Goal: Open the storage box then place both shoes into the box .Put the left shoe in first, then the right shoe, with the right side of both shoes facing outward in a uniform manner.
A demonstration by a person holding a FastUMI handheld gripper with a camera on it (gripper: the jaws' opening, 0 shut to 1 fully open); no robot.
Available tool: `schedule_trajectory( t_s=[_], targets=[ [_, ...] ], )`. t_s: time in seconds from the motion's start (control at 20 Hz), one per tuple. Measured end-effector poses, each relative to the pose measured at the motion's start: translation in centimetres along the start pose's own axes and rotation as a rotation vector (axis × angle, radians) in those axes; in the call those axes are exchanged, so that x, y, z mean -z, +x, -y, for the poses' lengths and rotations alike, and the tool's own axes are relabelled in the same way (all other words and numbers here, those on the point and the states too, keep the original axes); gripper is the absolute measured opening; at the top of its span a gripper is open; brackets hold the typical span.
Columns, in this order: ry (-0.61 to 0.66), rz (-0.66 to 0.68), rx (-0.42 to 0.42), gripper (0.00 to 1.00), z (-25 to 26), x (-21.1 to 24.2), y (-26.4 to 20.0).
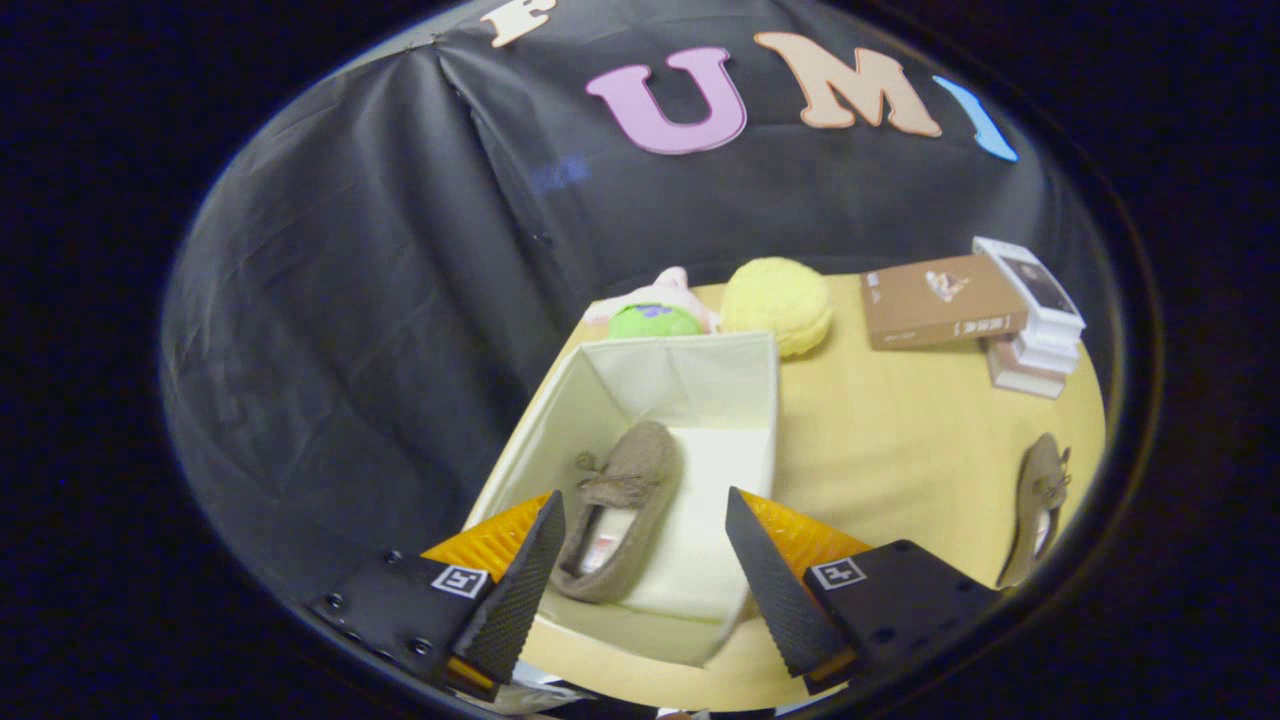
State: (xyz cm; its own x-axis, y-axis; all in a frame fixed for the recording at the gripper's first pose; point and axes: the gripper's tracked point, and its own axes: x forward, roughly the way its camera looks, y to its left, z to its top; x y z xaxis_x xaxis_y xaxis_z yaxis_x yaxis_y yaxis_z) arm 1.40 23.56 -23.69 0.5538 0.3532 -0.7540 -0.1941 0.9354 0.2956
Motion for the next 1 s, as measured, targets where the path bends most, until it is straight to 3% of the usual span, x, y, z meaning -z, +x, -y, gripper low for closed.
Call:
schedule_trajectory(
  t_s=[0.35,1.0],
  targets=[
    [-0.149,0.114,0.184,1.00,11.4,-0.7,-4.3],
    [-0.133,0.134,0.387,1.00,30.0,0.7,-10.4]
  ],
)
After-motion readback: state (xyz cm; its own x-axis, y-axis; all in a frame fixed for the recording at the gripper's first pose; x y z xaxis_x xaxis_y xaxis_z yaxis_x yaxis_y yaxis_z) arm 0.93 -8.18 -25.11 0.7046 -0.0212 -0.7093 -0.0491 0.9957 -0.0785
